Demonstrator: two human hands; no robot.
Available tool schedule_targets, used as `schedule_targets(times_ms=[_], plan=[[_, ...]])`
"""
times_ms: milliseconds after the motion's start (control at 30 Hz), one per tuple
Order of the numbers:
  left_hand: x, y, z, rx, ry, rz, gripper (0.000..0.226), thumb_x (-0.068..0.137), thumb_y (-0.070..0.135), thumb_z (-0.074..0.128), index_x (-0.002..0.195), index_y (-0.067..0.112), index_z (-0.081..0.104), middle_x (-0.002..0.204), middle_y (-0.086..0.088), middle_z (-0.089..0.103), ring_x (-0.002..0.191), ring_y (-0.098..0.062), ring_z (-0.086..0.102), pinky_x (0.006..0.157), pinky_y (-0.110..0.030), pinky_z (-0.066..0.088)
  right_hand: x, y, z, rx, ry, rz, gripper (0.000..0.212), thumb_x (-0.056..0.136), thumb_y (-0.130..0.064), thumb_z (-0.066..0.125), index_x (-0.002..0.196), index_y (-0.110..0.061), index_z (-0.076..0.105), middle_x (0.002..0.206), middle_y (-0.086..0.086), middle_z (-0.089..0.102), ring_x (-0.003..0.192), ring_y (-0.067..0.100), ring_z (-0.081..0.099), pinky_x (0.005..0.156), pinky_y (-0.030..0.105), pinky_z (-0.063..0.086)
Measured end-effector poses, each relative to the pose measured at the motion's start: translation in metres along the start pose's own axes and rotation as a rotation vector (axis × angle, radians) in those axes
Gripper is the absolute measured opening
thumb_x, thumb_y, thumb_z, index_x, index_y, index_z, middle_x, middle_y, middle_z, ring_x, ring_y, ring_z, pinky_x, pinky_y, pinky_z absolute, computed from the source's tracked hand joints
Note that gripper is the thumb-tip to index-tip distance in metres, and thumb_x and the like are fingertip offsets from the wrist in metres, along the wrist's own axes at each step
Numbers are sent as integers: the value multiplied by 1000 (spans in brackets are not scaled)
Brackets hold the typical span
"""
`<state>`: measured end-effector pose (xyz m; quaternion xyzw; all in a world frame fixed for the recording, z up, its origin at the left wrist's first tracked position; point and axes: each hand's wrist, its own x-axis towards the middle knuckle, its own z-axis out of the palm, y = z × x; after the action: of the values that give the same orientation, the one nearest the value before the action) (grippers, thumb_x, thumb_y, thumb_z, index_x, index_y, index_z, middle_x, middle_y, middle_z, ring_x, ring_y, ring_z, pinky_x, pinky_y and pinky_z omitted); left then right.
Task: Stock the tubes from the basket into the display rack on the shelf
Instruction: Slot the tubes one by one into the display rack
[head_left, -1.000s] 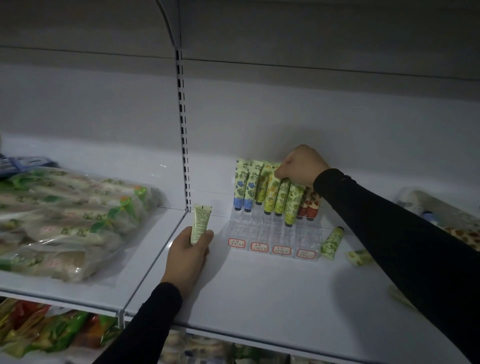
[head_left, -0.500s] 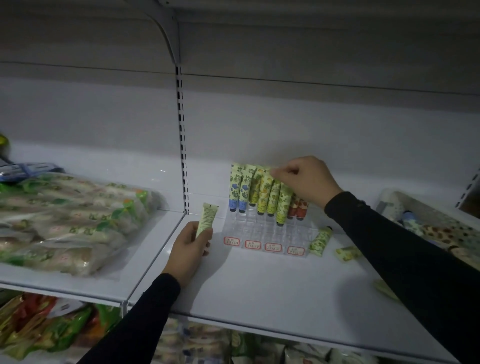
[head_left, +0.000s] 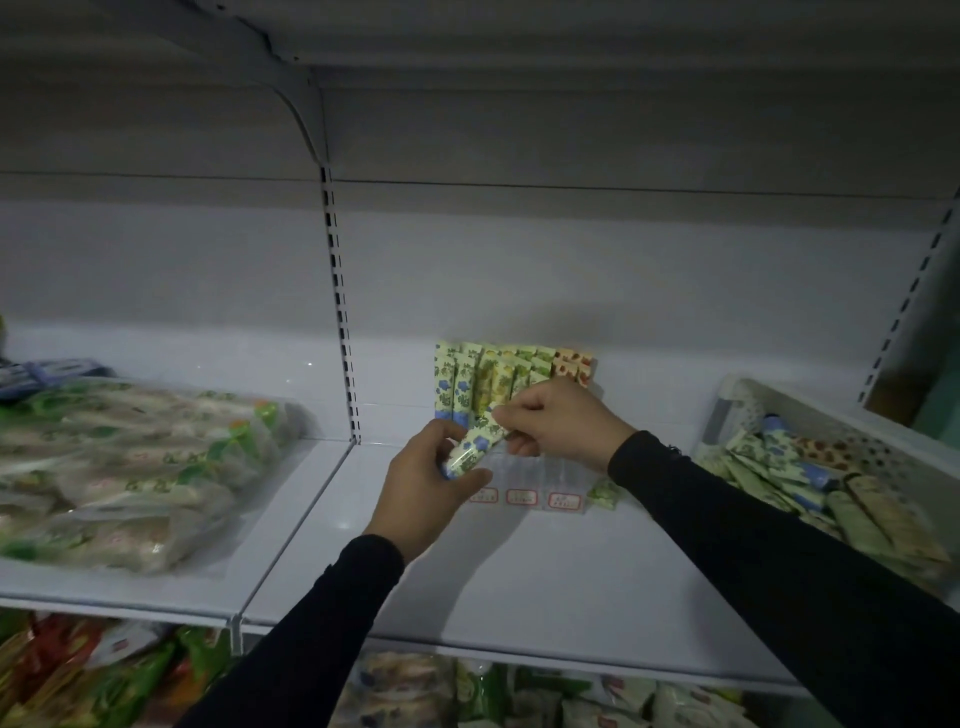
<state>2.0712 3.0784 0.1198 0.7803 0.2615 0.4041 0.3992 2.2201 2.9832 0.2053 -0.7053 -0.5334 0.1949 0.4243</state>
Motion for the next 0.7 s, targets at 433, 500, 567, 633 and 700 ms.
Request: schedule_targets(times_ms=[433,500,567,633,700], plan=[[0,-22,0,-6,-44,-43,26,79,37,81,96,33,61,76,6,56,68,-12,51,70,-34,50,2,3,-13,-78,-1,-58,16,91,-26,67,91,-12,75,77,4,73,66,8,66,69,23,57],[1,-23,-1,-4,-37,-48,26,79,37,81,95,34,61,77,6,59,69,-12,53,68,-29,49,6,1,-13,-124,-3,-67,16,91,-26,67,92,-13,75,75,2,73,61,4,64,65,20,55],[1,-22,-6,10,-55,-47,23,80,36,80,95,33,62,80,7,66,72,-10,60,70,-25,51,11,-1,-12,-162,21,-77,18,91,-27,67,87,-11,75,65,-3,69,50,-1,57,54,14,47],[1,-28,-16,98,-68,-36,22,83,39,76,98,31,63,87,7,71,80,-8,66,77,-29,55,17,-4,-11,-222,69,-88,24,92,-27,65,85,-6,75,62,-2,66,43,-3,51,45,9,39],[2,-40,-30,286,-67,-45,31,86,45,71,111,27,64,100,5,70,91,-10,65,85,-31,53,24,-6,-11,-312,139,-115,29,93,-27,63,84,-1,73,69,3,69,43,1,49,41,11,39]])
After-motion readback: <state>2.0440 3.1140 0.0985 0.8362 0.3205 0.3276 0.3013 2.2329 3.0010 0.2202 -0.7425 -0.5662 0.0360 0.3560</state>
